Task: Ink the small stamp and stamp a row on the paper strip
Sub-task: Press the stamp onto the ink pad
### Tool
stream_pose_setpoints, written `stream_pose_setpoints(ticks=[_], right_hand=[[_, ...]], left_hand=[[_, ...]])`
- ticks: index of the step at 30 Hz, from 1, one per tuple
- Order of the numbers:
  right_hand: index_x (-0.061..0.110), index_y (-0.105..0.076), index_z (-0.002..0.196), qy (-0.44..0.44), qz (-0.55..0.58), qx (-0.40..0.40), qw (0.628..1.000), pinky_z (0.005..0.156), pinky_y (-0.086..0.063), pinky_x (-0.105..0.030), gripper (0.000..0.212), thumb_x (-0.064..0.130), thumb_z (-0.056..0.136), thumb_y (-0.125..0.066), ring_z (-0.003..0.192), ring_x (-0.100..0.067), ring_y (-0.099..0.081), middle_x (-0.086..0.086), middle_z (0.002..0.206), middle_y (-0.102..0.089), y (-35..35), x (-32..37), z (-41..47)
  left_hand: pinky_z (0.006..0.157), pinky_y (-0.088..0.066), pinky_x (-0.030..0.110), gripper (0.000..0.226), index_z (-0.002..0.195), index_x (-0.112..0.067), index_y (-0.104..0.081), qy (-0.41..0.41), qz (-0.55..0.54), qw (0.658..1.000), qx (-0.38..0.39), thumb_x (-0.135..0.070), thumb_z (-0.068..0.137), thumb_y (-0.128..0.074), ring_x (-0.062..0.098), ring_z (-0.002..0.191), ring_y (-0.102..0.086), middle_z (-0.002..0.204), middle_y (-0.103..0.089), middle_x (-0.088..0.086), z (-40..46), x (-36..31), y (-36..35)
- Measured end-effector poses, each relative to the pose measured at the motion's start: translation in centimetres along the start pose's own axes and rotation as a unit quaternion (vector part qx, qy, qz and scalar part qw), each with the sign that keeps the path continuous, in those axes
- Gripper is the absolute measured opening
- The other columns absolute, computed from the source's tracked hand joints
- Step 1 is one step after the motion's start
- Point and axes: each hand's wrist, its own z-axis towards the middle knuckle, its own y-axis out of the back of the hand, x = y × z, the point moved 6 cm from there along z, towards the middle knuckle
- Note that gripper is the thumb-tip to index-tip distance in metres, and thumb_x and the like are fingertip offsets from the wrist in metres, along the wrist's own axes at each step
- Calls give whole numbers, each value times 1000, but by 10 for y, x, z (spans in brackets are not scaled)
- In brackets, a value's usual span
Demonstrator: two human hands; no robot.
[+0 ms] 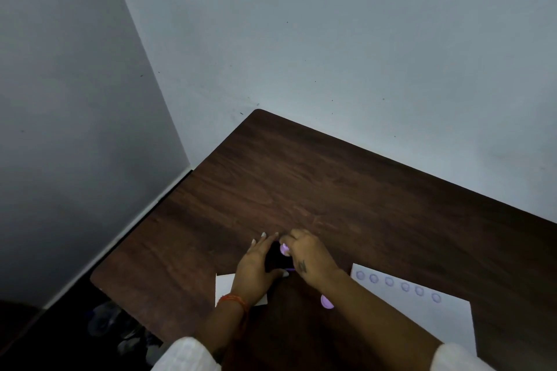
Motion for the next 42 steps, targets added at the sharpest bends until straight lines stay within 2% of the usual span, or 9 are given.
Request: stream_pose_setpoints(ticks=[3,6,12,18,21,24,29,36,42], right_hand=[[6,-50,124,-11,-32,16,999,90,-43,-35,34,9,90,-48,112,-27,-48,-14,120,-54,-8,5,-1],[5,-57,115,-22,-18,22,999,85,-43,-34,28,6,88,-49,107,-28,-52,-15,114,-57,-3,3,3],[1,-55,115,49,-73,90,992,87,-42,-37,28,4,89,-45,107,-32,-52,-18,114,-58,-1,5,14],[3,-46,124,-49,-91,72,992,93,-43,-37,48,11,81,-66,115,-31,-48,-18,125,-50,-14,12,2],[1,-58,107,-70,-19,48,996,80,-43,-35,23,11,87,-54,101,-30,-55,-19,112,-58,-1,8,8],[2,-63,77,-81,31,46,995,64,-32,-32,26,17,84,-43,74,-25,-52,-20,85,-62,13,-9,10],[3,-55,115,-22,-56,60,996,91,-43,-36,26,7,91,-46,111,-29,-52,-16,119,-57,0,-9,-14],[5,-53,118,-56,-56,46,996,92,-43,-35,28,5,91,-45,111,-28,-51,-14,122,-55,3,-5,-10],[4,-55,118,59,-96,103,988,89,-40,-35,29,6,92,-42,109,-29,-50,-16,117,-57,4,-10,-1]], left_hand=[[120,-14,34,77,139,-22,-35,4,2,1000,0,-20,73,-75,17,142,-23,148,-40,3,1,2,-1],[120,-15,36,77,138,-21,-36,1,-4,1000,-1,-20,72,-76,17,142,-24,146,-42,3,1,1,-1],[115,-18,29,75,135,-21,-42,-5,7,1000,4,-19,69,-77,17,141,-27,146,-42,-1,3,2,-2],[113,-23,26,74,138,-21,-37,0,33,999,10,-20,74,-74,14,140,-25,151,-33,-3,4,3,-2],[112,-30,32,74,137,-22,-39,4,33,999,15,-20,72,-76,16,139,-29,150,-34,-1,3,1,0],[110,-32,31,76,136,-21,-42,4,29,999,15,-22,69,-78,17,137,-32,148,-35,0,2,-1,1],[111,-31,32,77,136,-21,-40,3,39,999,10,-23,69,-77,17,138,-29,148,-34,-1,3,0,1],[109,-33,29,75,136,-20,-40,-2,49,999,7,-22,71,-76,17,134,-36,145,-39,0,4,-1,-1],[107,-35,29,75,135,-19,-43,-5,41,999,12,-22,68,-78,17,134,-36,141,-43,1,6,-1,0]])
